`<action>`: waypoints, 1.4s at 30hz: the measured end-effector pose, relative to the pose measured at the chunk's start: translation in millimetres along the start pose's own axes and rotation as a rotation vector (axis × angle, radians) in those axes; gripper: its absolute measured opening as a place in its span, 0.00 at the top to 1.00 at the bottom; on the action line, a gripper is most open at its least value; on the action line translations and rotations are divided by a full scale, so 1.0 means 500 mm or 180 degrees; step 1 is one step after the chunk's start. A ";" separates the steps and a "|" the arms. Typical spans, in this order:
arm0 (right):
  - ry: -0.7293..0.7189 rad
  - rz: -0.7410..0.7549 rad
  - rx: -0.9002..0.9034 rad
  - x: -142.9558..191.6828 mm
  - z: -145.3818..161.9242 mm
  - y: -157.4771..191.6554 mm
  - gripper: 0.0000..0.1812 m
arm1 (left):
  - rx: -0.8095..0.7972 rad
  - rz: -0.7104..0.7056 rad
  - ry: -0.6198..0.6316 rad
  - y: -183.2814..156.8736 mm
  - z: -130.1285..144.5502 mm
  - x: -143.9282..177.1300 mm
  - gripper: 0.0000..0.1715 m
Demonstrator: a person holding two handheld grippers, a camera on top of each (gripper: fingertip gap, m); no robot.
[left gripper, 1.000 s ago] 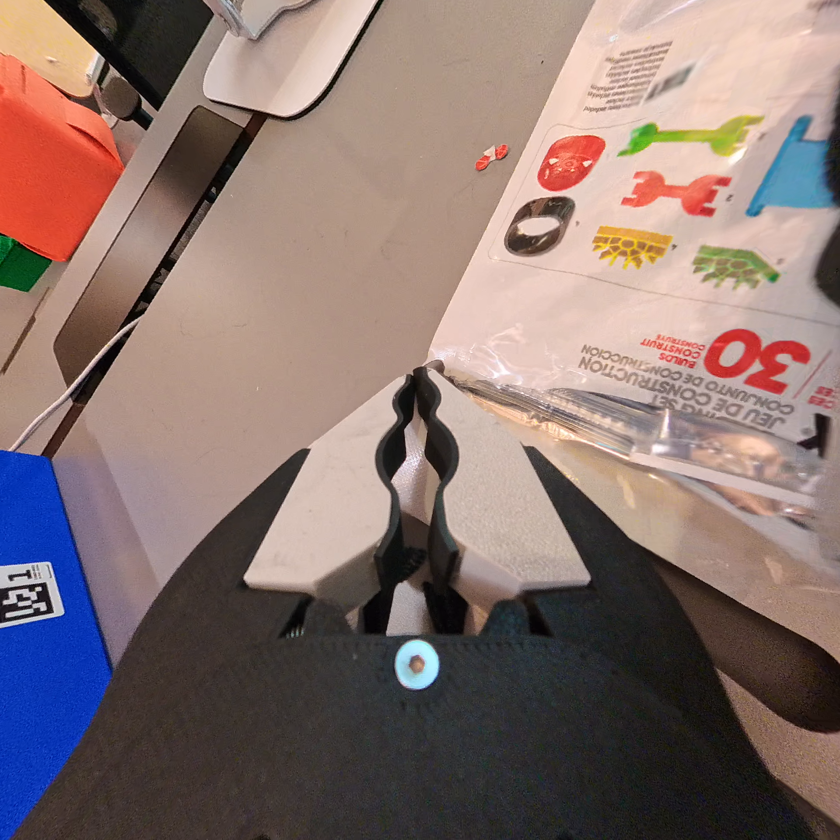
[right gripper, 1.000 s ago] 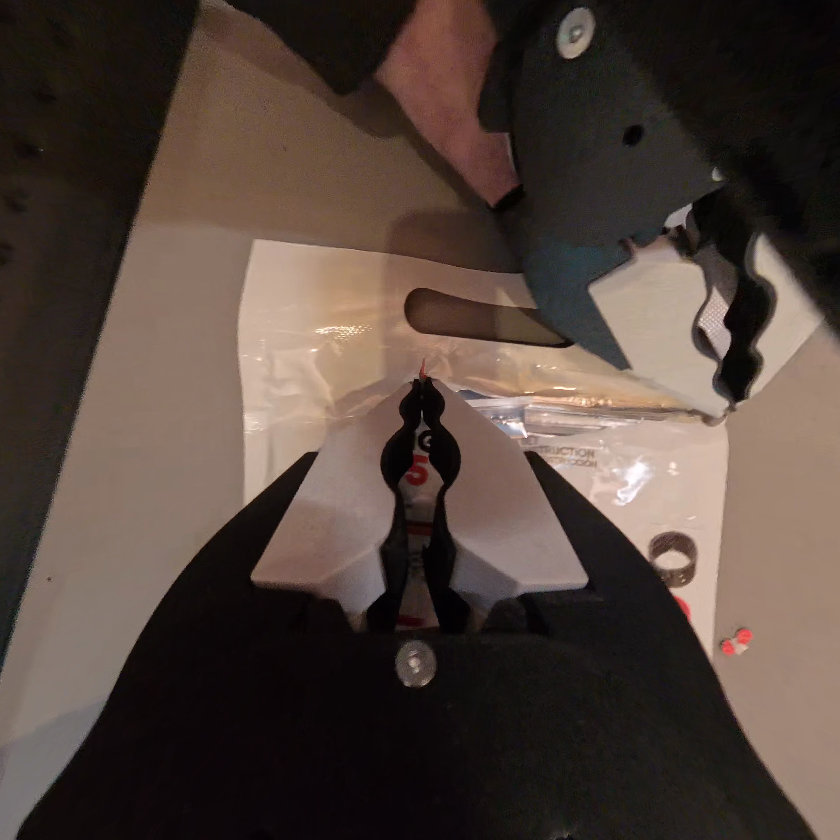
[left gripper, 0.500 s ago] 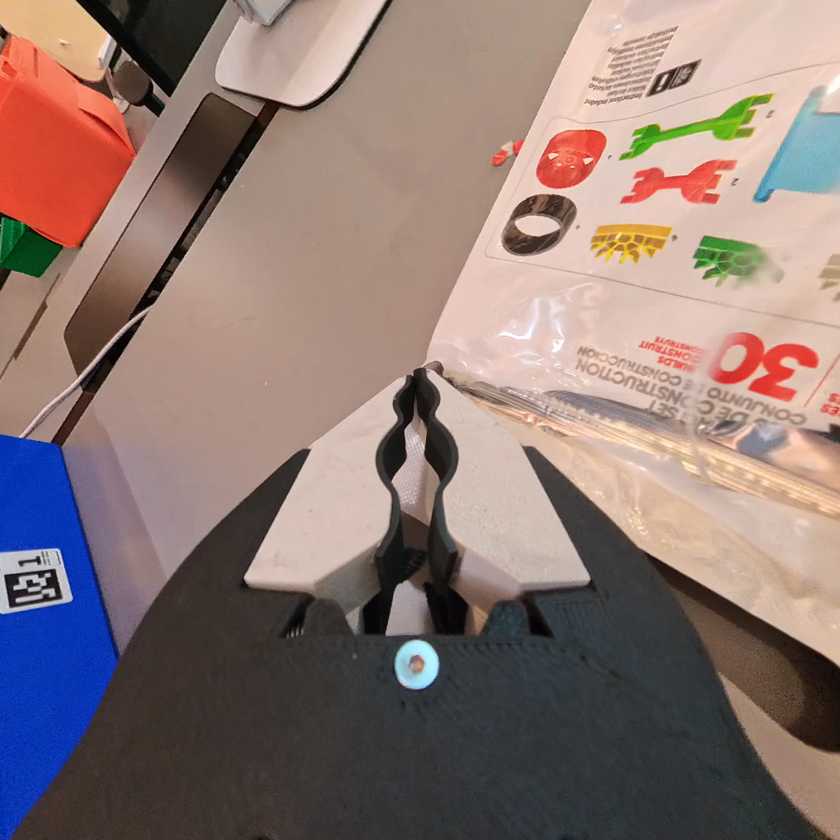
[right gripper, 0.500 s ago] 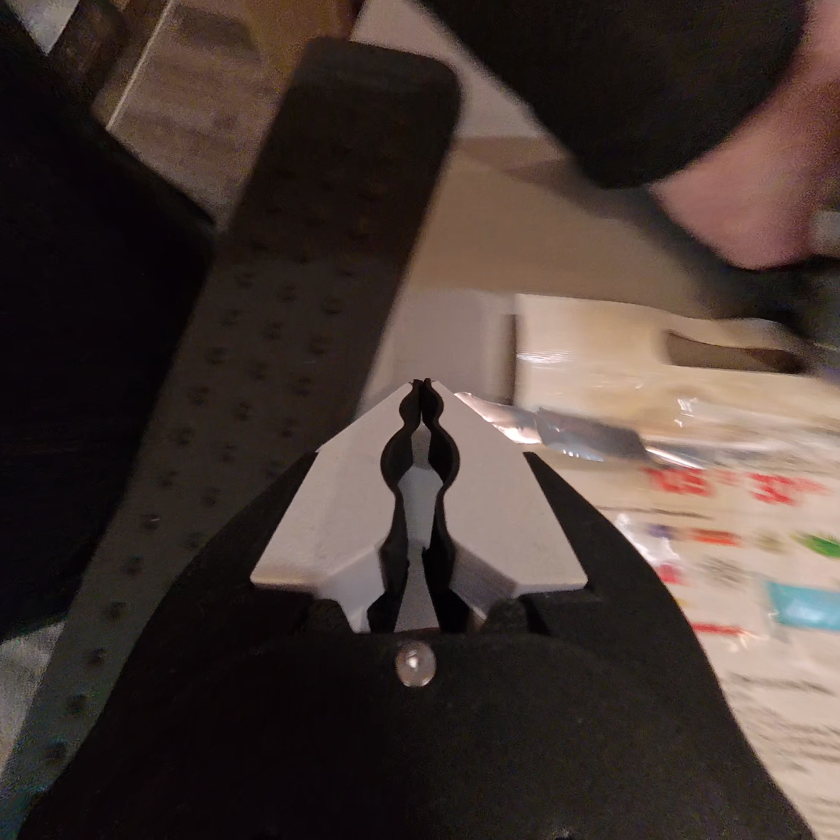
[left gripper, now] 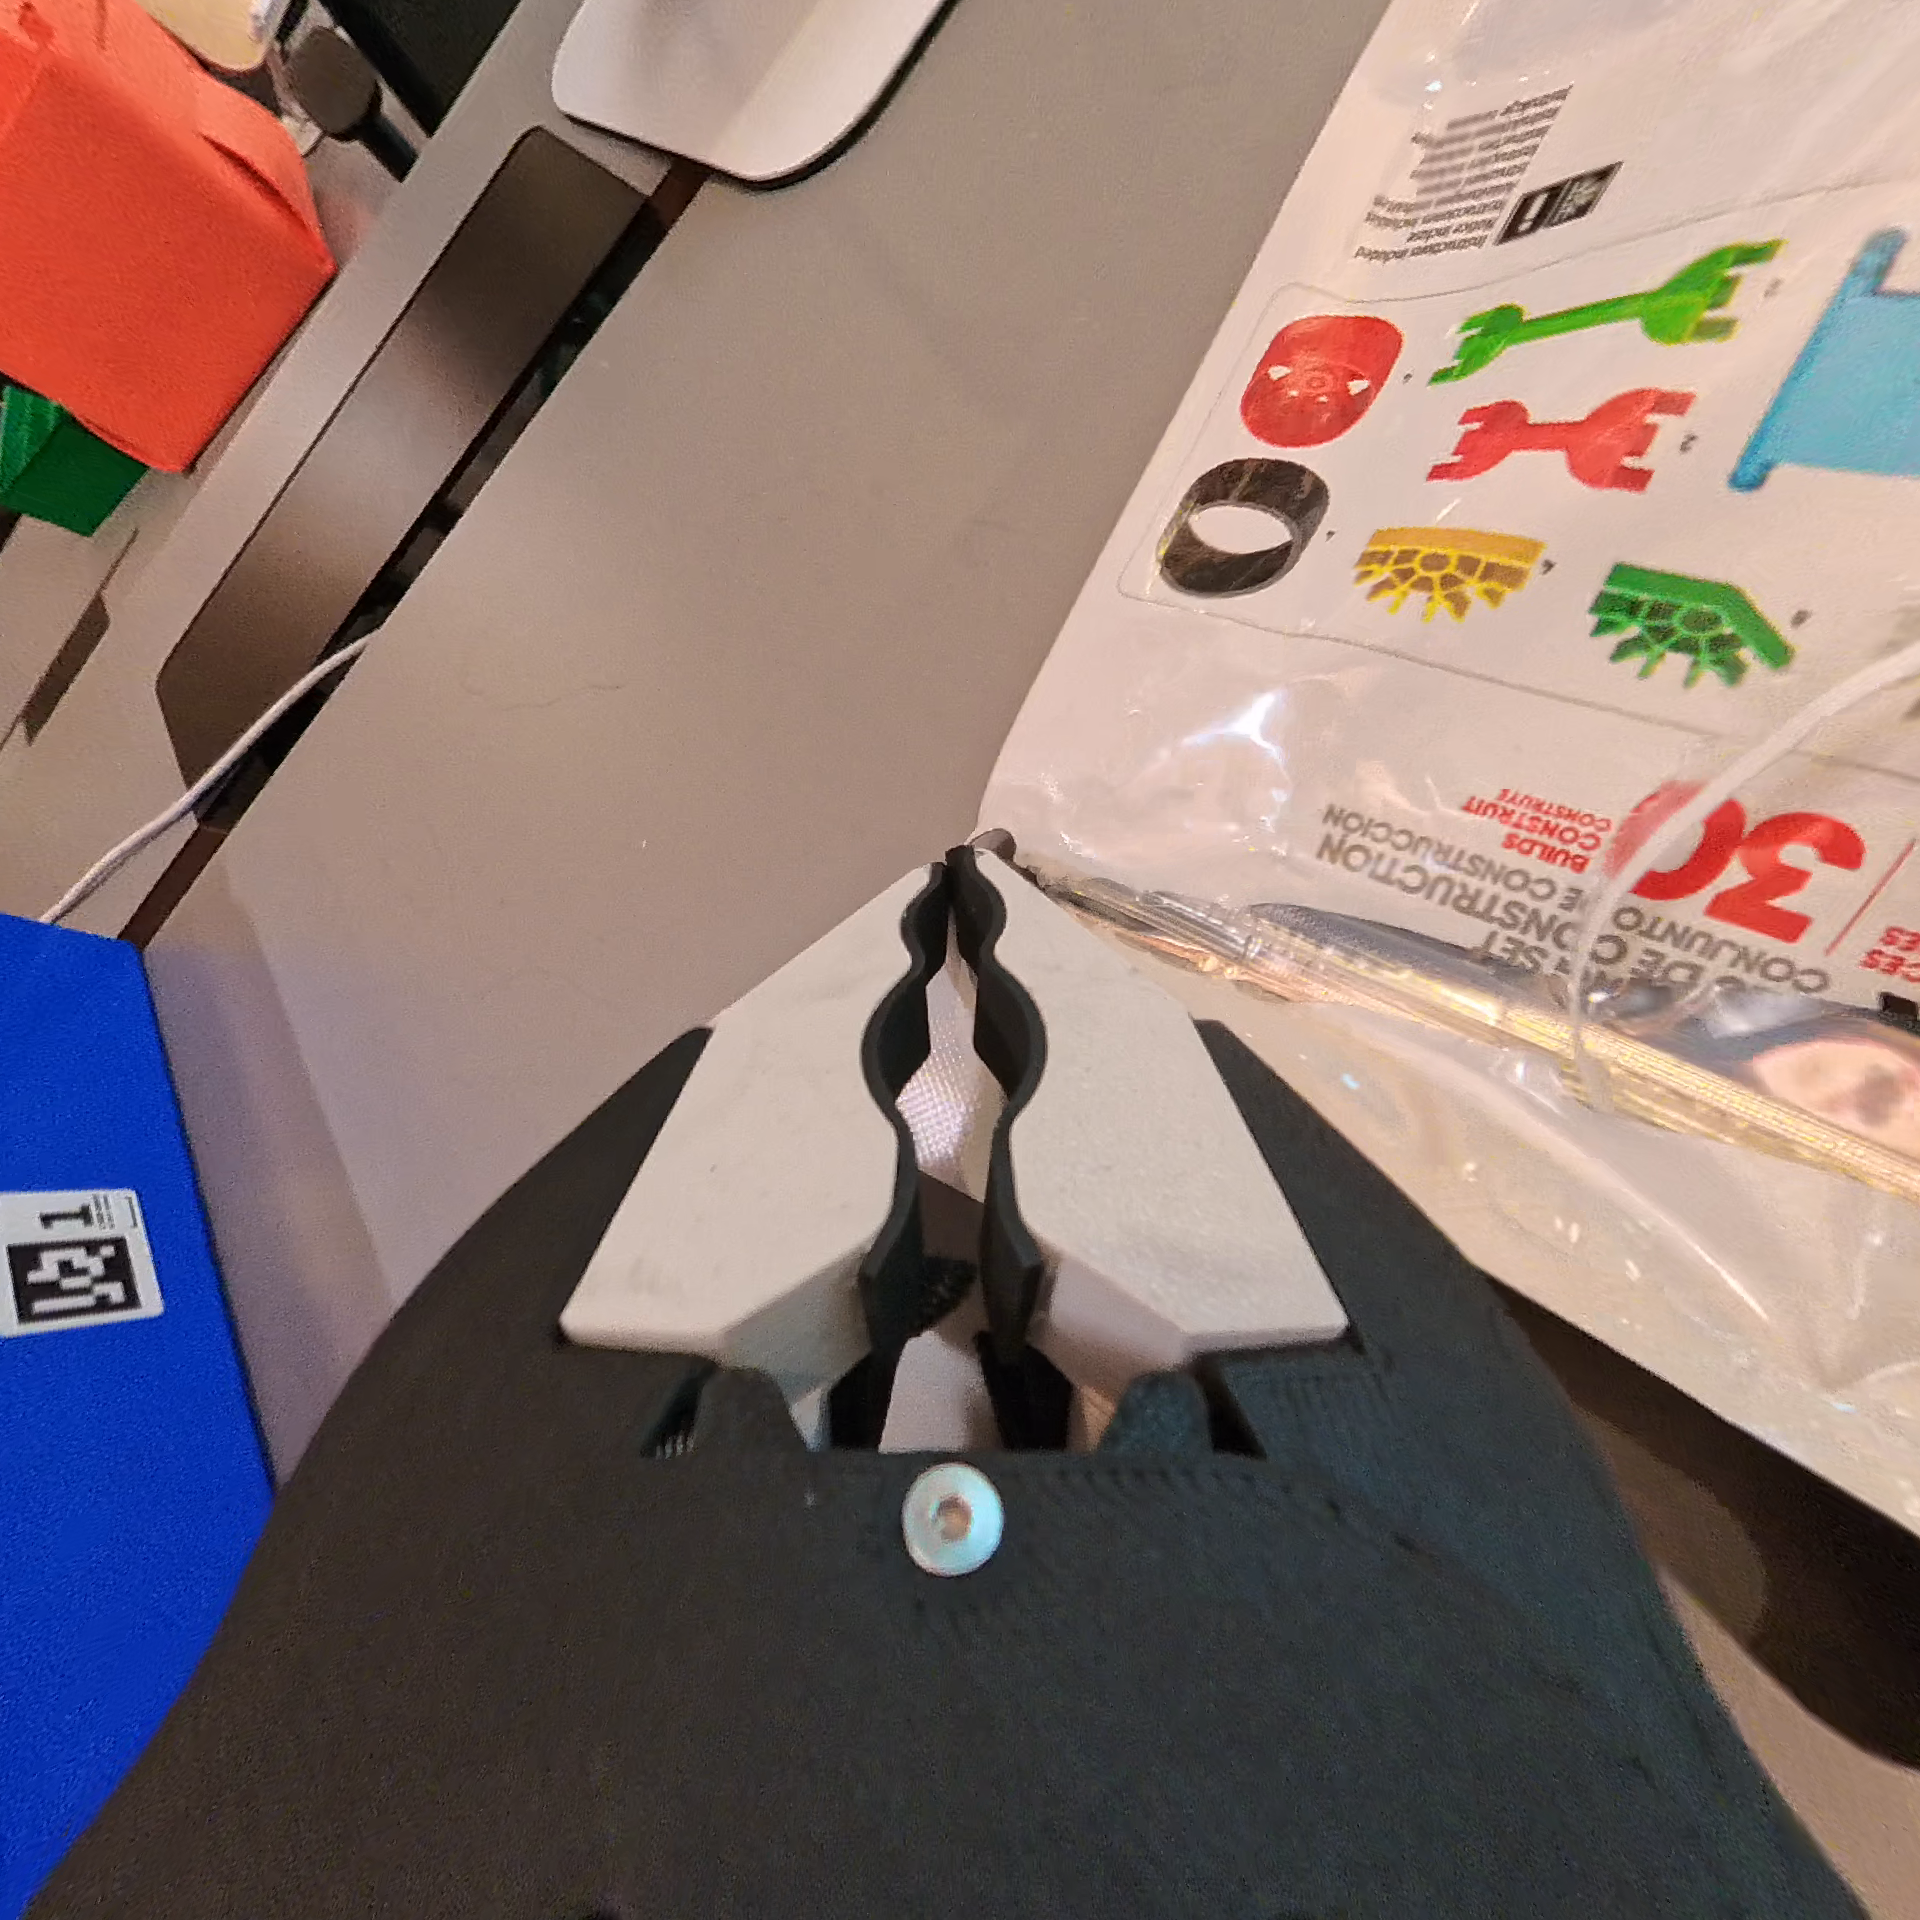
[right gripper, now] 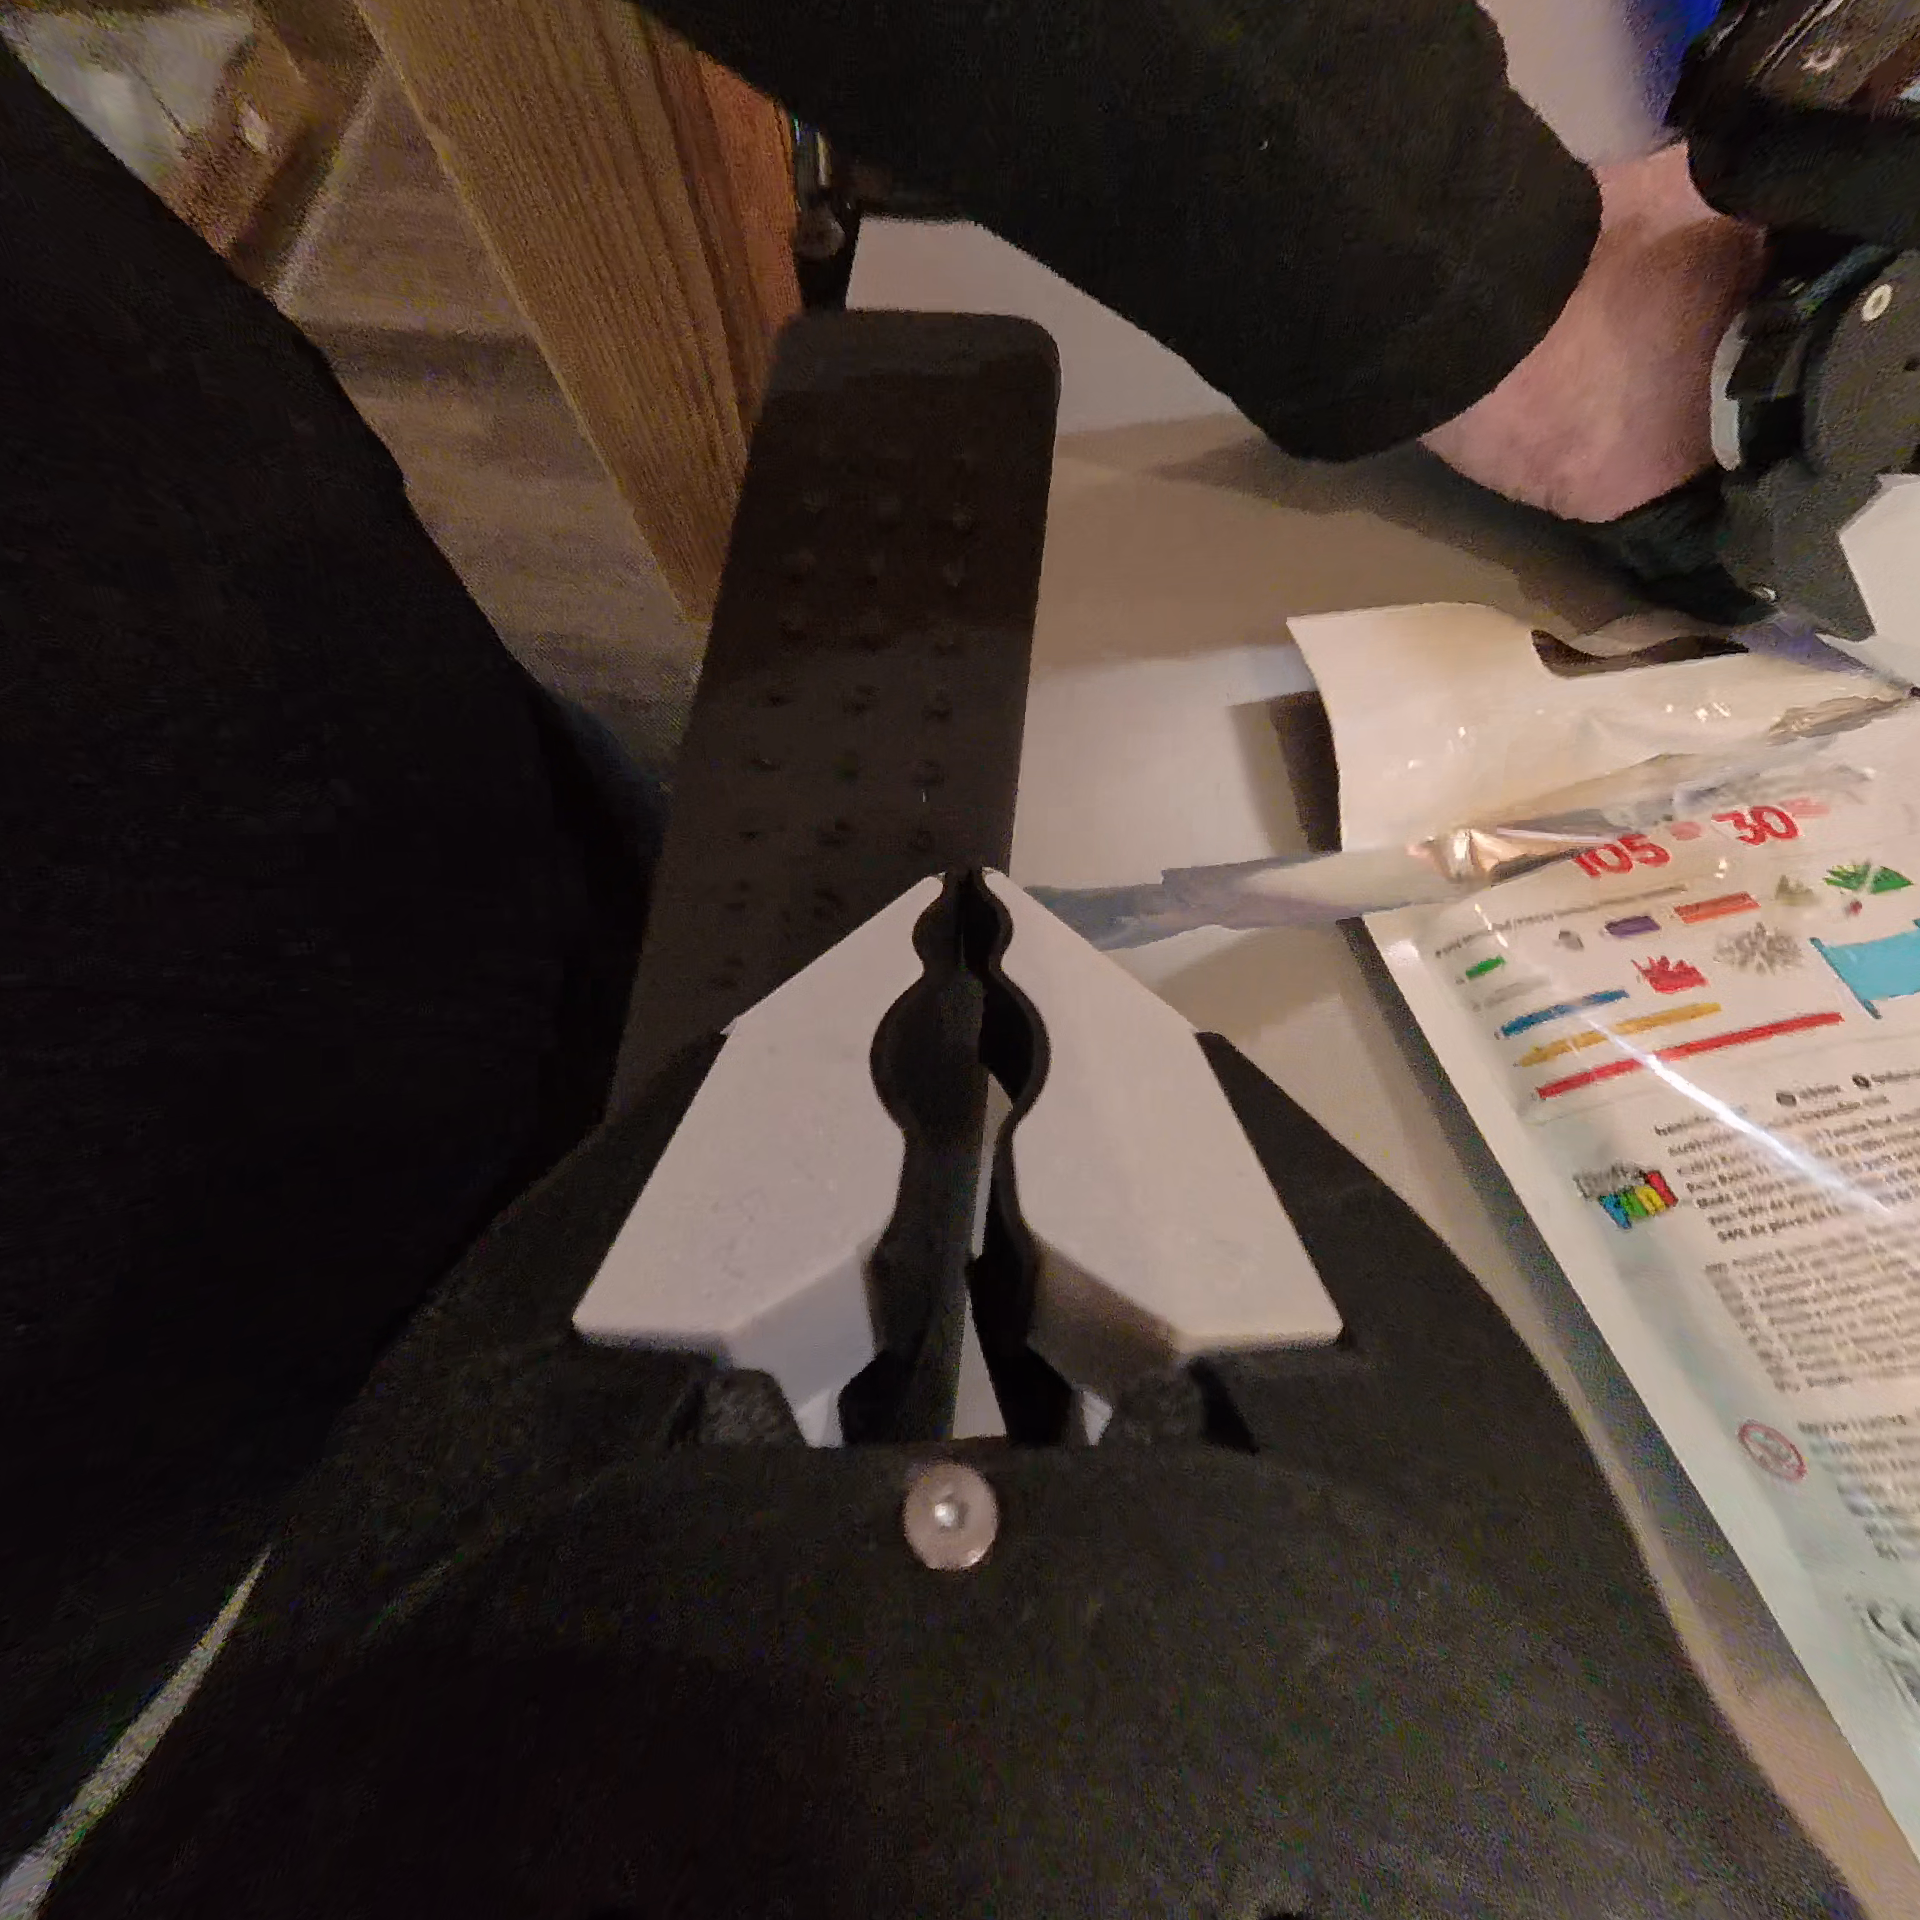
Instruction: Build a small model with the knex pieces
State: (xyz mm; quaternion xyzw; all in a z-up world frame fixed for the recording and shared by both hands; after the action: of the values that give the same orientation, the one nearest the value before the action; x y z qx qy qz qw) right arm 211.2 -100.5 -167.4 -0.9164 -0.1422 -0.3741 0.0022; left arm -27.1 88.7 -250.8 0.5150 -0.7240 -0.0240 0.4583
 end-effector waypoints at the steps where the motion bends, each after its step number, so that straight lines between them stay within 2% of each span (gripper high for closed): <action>1: 0.0160 0.0106 0.0071 0.004 0.019 0.003 1.00 | 0.0006 -0.0016 0.0011 0.001 0.000 -0.001 1.00; 4: 0.0077 0.0021 -0.0243 0.032 0.057 0.015 1.00 | 0.0011 -0.0048 0.0038 0.001 -0.001 -0.001 1.00; 11: -0.0011 0.0503 -0.0341 0.123 0.082 -0.006 1.00 | 0.0180 -0.0027 0.0075 0.004 -0.002 0.000 1.00; 13: 0.0139 0.0604 -0.0415 0.117 0.108 -0.019 1.00 | 0.0215 -0.0031 0.0083 0.003 -0.003 0.000 1.00; 15: 0.0244 0.0512 -0.0643 0.103 0.130 -0.029 0.99 | 0.0393 0.0075 0.0077 0.005 -0.003 0.003 1.00; 17: 0.0278 0.0487 -0.0868 0.102 0.143 -0.041 0.73 | 0.0602 0.0218 0.0061 0.006 0.001 0.010 1.00; 18: 0.0263 0.0506 -0.0916 0.109 0.146 -0.046 0.65 | 0.0655 0.0261 0.0042 0.006 0.004 0.016 0.97; 22: -0.0056 0.0503 -0.1114 0.164 0.137 -0.079 0.59 | 0.0916 0.0425 0.0002 0.008 0.020 0.042 0.84; 25: -0.0350 0.0673 -0.1204 0.213 0.116 -0.140 0.59 | 0.1145 0.0442 -0.0124 0.021 0.022 0.079 0.75; 30: -0.0693 0.1178 -0.1569 0.254 0.112 -0.313 0.61 | 0.1593 0.0539 -0.0313 0.022 0.020 0.146 0.72; 35: -0.0800 0.1274 -0.1899 0.222 0.124 -0.475 0.55 | 0.1591 0.0916 -0.0378 -0.055 -0.008 0.189 0.74; 38: -0.0675 0.1218 -0.2041 0.188 0.139 -0.543 0.56 | 0.1442 0.1077 -0.0397 -0.109 -0.039 0.201 0.76; 39: -0.0686 0.1131 -0.2096 0.177 0.141 -0.556 0.57 | 0.1436 0.1122 -0.0389 -0.123 -0.047 0.202 0.76; 41: -0.0797 0.0764 -0.2302 0.155 0.143 -0.569 0.70 | 0.1493 0.1219 -0.0401 -0.148 -0.058 0.201 0.76; 42: -0.0883 0.0725 -0.2351 0.153 0.146 -0.576 0.74 | 0.1550 0.1256 -0.0421 -0.157 -0.062 0.201 0.76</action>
State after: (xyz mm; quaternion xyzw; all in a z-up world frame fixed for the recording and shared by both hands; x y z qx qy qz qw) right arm 237.5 203.5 -197.0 -0.9072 0.1052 -0.2702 -0.3048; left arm 46.1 -11.4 -208.3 0.4566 -0.8226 0.2059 0.2694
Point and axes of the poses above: each gripper's, where its closed fingertips meet, x back along the fingers, z out of its underside, y = z × x across the jaws, the point moved 6 cm from there along x, back along the fingers, and after that the axes turned 8 degrees about -x, right-handed, at the moved point
